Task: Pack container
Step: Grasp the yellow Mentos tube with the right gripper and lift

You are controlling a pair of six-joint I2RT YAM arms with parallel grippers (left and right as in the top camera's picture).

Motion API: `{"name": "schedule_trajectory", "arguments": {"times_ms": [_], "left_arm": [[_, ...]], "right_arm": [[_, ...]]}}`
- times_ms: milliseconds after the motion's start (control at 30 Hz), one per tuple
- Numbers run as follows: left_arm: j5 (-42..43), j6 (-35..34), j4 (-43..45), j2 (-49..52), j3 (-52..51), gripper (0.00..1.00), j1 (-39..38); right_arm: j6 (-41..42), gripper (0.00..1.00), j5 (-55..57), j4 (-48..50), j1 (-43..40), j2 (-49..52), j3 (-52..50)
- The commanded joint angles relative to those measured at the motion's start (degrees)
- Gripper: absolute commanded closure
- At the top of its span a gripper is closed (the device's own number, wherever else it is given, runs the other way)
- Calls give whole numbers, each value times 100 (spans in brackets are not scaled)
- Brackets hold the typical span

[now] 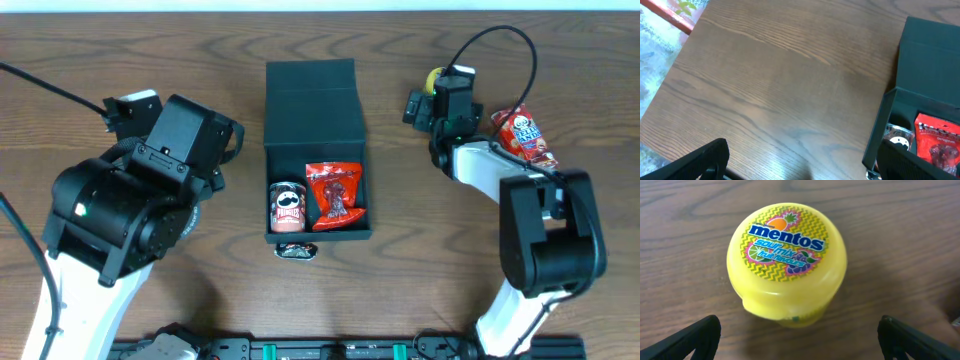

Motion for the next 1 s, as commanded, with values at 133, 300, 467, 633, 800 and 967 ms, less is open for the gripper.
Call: {"name": "schedule_trajectory", "arguments": {"times_ms": [133, 300, 467, 633, 800, 967], "left_arm": [[-151, 20, -55, -7, 0, 5, 24], [-151, 17, -48, -7, 0, 5, 24], [-151, 17, -48, -7, 0, 5, 24], [-131, 15, -15, -7, 0, 5, 24], [-105, 17, 20, -7, 0, 5, 24], [-107, 17, 24, -7, 0, 5, 24]], "right_arm": [[-179, 1, 4, 549, -55, 376, -7], [-181, 1, -20, 743, -164, 402, 28], [-205, 1, -33, 765, -267, 402, 149], [-393, 1, -173, 758, -275, 402, 310], [-439, 1, -216, 737, -275, 654, 470], [-435, 1, -216, 741, -275, 723, 479]]}}
